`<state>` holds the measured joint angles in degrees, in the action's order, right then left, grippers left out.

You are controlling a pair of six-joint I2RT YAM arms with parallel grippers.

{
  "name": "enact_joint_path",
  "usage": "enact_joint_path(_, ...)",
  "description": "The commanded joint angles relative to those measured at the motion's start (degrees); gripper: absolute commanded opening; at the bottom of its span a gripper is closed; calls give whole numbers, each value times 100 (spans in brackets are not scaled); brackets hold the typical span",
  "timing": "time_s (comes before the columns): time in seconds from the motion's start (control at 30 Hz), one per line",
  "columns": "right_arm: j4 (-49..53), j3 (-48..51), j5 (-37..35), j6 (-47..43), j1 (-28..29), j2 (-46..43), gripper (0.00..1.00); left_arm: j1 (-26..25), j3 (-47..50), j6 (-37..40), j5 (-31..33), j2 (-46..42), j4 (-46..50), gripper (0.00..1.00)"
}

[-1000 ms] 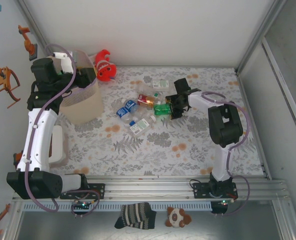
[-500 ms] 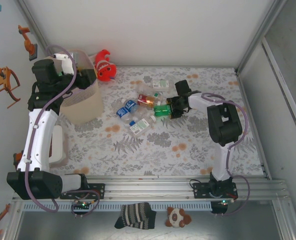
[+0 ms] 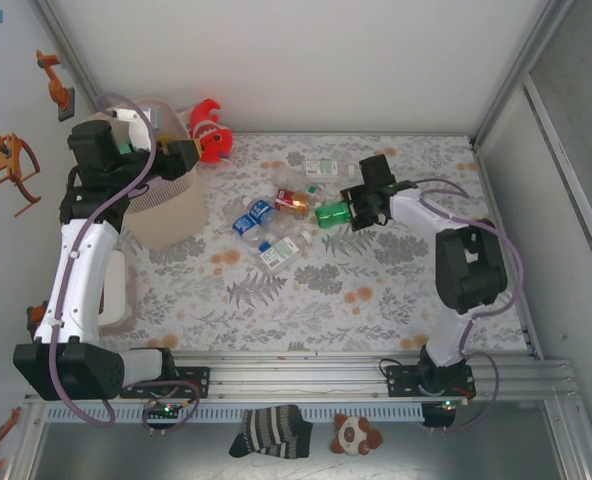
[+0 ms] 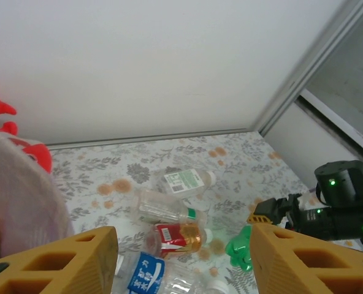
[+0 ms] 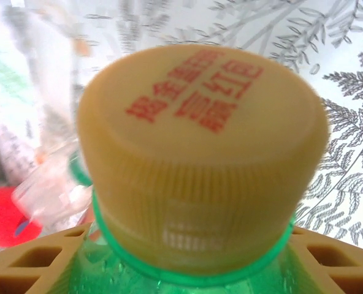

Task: Put the plastic bottles in the bin

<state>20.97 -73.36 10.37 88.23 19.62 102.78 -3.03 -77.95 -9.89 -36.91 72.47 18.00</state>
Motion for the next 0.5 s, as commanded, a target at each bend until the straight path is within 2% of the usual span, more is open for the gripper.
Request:
enact_joint_path(0.0,-494,323,-509,-1033,-39,-680,59,-69,149,-160,-629,-127,-612,58)
enact_joint_path(0.1,-1040,563,-579,-1933,-44,-1228,59,-172,291,-182,-789,-171,-994,58)
enact_joint_path(0.27,-1190,548,-433,-3340,-41,-1868,57,-548,286,158,-1064,-107,-1177,61)
enact_joint_path(0.47,-2037,577,990,-4485,-45,-2368,56,-1215,220,914,-1390,26,-1024,67)
